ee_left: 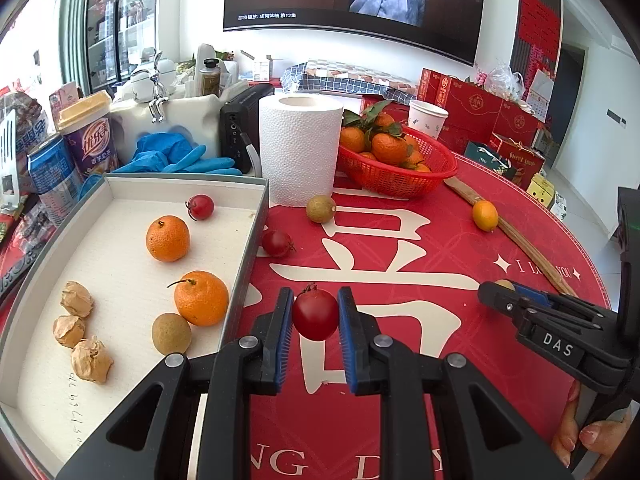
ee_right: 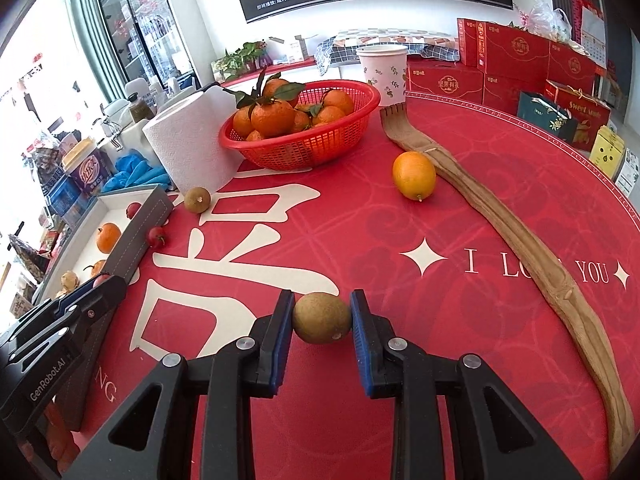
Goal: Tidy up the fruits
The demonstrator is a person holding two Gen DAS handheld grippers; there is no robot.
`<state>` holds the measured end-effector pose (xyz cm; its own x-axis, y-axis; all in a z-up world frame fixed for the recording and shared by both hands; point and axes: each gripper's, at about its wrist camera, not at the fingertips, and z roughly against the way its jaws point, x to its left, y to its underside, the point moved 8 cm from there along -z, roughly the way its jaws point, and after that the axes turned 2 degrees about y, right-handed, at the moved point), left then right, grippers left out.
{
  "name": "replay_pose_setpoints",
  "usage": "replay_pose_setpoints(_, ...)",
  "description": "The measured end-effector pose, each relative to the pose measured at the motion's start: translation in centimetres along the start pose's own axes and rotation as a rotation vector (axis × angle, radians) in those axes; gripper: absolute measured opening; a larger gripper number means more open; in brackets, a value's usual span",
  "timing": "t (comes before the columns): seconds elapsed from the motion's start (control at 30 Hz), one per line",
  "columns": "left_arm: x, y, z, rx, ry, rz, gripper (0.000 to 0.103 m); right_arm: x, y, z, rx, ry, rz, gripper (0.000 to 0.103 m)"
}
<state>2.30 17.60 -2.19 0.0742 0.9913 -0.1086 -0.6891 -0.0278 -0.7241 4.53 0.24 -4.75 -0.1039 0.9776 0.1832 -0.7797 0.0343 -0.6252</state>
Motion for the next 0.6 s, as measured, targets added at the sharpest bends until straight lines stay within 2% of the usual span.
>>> replay_pose_setpoints(0.37,1.0,-0.7,1.3,-0.034,0.001,0.024,0.024,0.3,0.1,-0.1,0.002,-0.004,0.002,0.029)
replay_pose_setpoints(0.6,1.9,-1.2,2.2,-0.049,0.006,0.052,0.024,0.0,-0.1,0.3,-0.029,0.011,-0.016,0.029)
